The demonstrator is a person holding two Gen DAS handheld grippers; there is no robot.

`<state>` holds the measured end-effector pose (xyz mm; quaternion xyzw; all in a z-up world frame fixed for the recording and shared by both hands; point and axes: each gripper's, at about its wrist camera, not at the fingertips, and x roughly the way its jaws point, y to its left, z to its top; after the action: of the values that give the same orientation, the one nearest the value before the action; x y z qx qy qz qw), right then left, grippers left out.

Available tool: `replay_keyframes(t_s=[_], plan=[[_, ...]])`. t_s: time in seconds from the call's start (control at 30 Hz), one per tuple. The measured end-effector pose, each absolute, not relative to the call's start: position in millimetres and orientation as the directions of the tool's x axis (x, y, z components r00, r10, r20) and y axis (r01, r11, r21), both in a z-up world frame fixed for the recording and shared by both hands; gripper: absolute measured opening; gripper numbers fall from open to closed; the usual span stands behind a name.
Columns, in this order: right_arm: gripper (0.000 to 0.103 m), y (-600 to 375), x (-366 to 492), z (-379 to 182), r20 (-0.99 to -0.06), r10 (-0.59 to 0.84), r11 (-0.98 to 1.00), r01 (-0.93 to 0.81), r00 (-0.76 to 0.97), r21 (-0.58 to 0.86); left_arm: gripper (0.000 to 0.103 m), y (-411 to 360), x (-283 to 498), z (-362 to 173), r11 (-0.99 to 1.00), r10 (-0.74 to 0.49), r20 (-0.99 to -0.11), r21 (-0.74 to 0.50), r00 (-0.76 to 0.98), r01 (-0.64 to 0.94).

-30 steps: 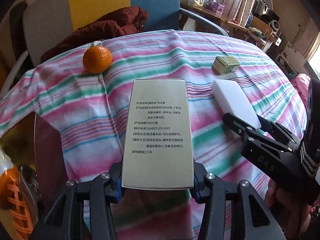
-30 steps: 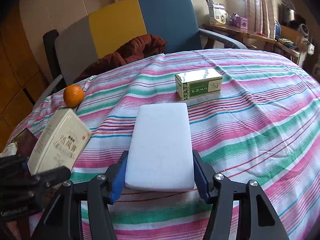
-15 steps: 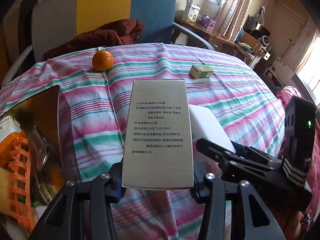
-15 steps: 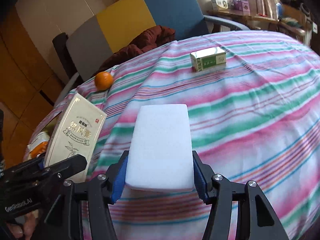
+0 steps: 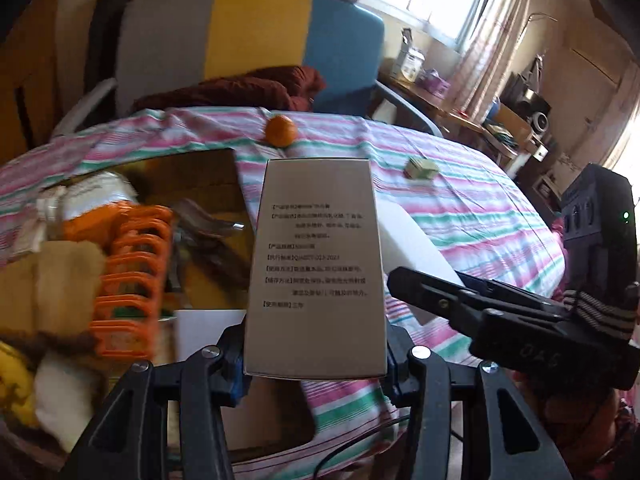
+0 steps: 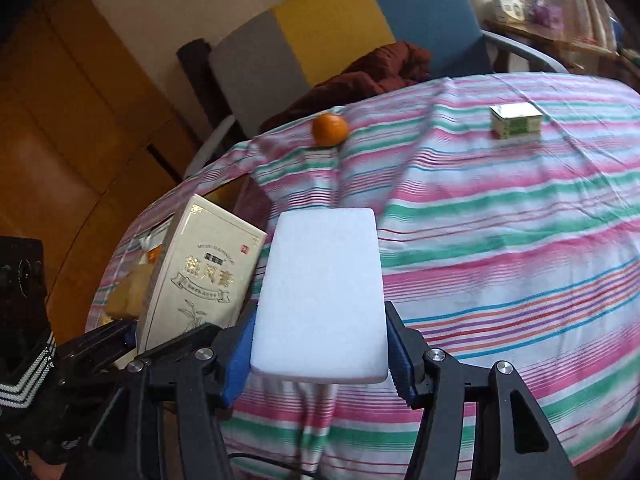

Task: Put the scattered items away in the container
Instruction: 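Carry the white box and sponge block into the gold tin and open both tools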

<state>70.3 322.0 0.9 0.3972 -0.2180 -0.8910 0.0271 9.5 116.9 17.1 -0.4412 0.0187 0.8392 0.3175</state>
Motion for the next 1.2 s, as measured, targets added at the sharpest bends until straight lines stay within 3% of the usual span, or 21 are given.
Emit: replay_keyframes(t_s=[0.07,0.17,0.47,0.7,0.8,0.87,0.93,0.97,1.0,1.2], plan=[[0.059,310.0,68.4,9.4,-0.686,-0.247,-0.906,-0.089,-0.685,0.414,0.05,95.6,9.5,25.4,-0.802,0.538,-0.727,-0.287,-0.426,-0.524],[0.059,290.3,65.2,20.8,-0.675,-0.28,-0.911,-0.032,-0.683,0.411,0.05,71.1,10.9,34.6,-0.842,0.491,-0.72,-0.249,-0.49,-0.478],[0.059,232.7,50.1,32.7,-0.683,-0.368,-0.914,0.109,-0.631,0.391,0.05,13.2,10.1,16.0,-0.913,0.378,-0.762,-0.214,-0.526,-0.347],[0.071,209.4,49.2,21.6,-0.706,-0.401,-0.91,0.167,-0.584,0.379,0.05,-9.4,13.5,-6.7,-0.928,0.343,-0.804,-0.21,-0.486,-0.308],[0.071,217.8,52.3,24.8,-0.687,-0.402,-0.908,0.165,-0.606,0.386,0.05,-15.9,15.6,-11.3,-0.928,0.348,-0.805,-0.222,-0.481,-0.299],[0.065,218.9,53.3,24.5,-0.696,-0.386,-0.916,0.163,-0.606,0.366,0.05,-19.4,15.9,-10.6,-0.93,0.344,-0.802,-0.222,-0.488,-0.292],[0.033,212.2,52.5,21.1,-0.723,-0.378,-0.924,0.19,-0.579,0.332,0.05,-24.4,14.2,-8.1,-0.934,0.337,-0.798,-0.218,-0.5,-0.282],[0.029,207.0,51.5,18.0,-0.739,-0.374,-0.927,0.205,-0.56,0.314,0.05,-26.3,14.1,-6.8,-0.935,0.337,-0.795,-0.22,-0.504,-0.278],[0.025,202.0,50.7,14.7,-0.752,-0.373,-0.928,0.22,-0.544,0.302,0.05,-28.2,13.2,-6.0,-0.937,0.333,-0.795,-0.218,-0.508,-0.272],[0.025,183.3,44.9,-7.4,-0.798,-0.357,-0.93,0.264,-0.485,0.256,0.05,-14.4,-1.2,3.8,-0.923,0.358,-0.793,-0.221,-0.493,-0.315]])
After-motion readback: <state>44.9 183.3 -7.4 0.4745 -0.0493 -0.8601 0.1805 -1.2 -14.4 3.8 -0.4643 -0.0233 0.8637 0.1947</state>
